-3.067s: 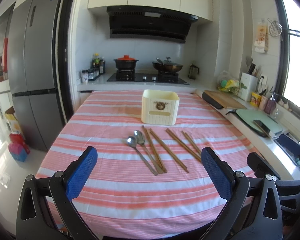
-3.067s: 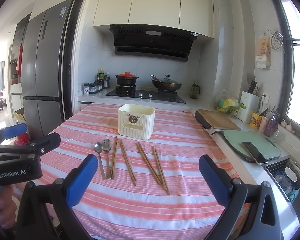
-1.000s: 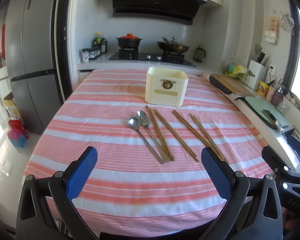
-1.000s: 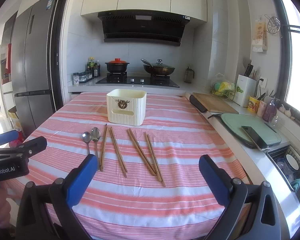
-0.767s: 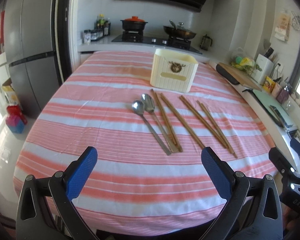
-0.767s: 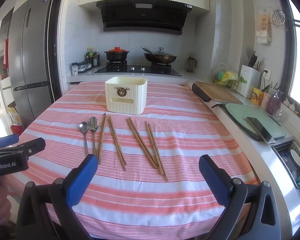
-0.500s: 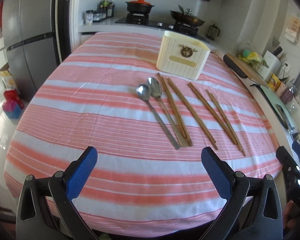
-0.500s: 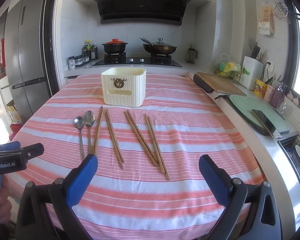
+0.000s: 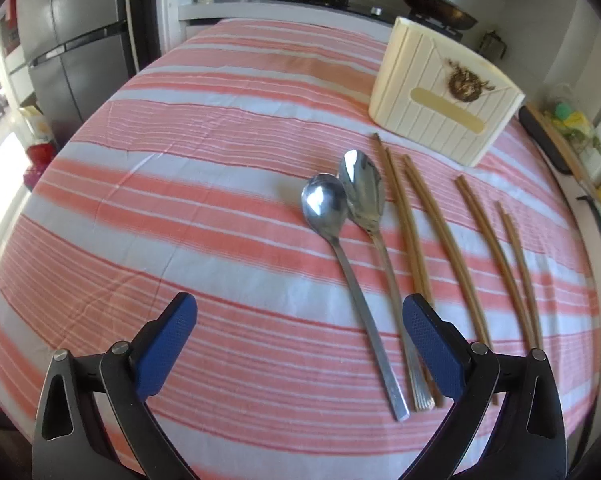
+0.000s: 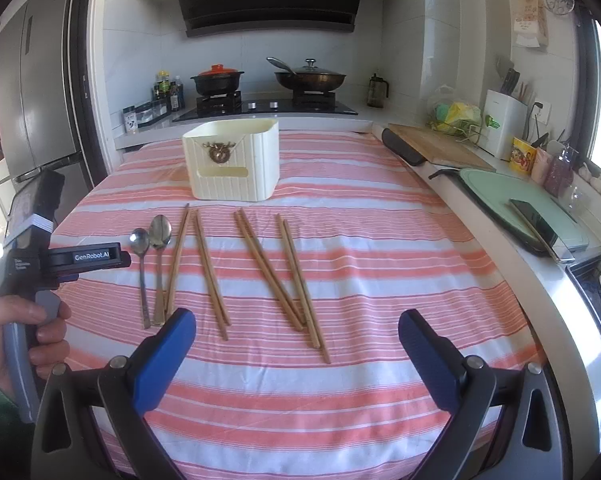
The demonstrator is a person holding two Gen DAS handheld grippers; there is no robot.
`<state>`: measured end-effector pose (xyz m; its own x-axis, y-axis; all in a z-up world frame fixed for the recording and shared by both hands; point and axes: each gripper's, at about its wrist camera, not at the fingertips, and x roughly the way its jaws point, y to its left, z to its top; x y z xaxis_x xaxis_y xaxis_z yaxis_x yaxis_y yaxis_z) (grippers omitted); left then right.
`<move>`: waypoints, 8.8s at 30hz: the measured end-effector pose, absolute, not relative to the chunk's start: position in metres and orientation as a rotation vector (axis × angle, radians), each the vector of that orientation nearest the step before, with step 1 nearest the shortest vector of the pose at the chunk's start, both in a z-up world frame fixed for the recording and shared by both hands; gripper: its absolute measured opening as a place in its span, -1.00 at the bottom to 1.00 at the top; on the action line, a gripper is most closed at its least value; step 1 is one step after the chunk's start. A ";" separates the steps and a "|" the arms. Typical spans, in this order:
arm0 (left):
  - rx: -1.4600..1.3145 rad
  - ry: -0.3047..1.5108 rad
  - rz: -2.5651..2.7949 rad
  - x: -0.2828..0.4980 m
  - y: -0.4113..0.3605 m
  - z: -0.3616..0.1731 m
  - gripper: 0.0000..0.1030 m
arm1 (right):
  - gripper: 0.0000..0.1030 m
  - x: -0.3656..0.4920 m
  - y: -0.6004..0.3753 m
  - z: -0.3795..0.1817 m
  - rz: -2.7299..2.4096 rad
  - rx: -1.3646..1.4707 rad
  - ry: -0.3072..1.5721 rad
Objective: Organize utensils
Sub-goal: 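Move both tools forward over the spoons and chopsticks, then grasp a steel spoon with the left tool while the right tool grasps a chopstick, then lift the spoon and chopstick and carry both over the cream caddy, then open both tools to drop the spoon and chopstick into the caddy, then withdraw both tools back over the remaining utensils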
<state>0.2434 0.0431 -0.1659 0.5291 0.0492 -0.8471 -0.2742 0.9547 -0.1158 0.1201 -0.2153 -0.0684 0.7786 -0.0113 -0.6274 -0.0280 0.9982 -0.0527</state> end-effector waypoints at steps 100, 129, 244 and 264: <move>-0.066 0.650 -0.300 0.259 0.069 -0.018 -0.37 | -0.86 0.298 -0.237 0.004 0.442 0.001 0.651; -0.156 0.656 -0.261 0.506 0.017 0.015 -0.90 | -0.86 0.513 -0.167 0.037 0.406 0.029 0.468; -0.057 0.990 0.247 0.261 0.018 -0.102 0.79 | 1.00 0.346 -0.314 -0.188 0.085 -0.087 0.948; -0.029 1.039 0.329 0.269 -0.010 -0.096 0.79 | 1.00 0.346 -0.314 -0.188 0.086 -0.088 0.948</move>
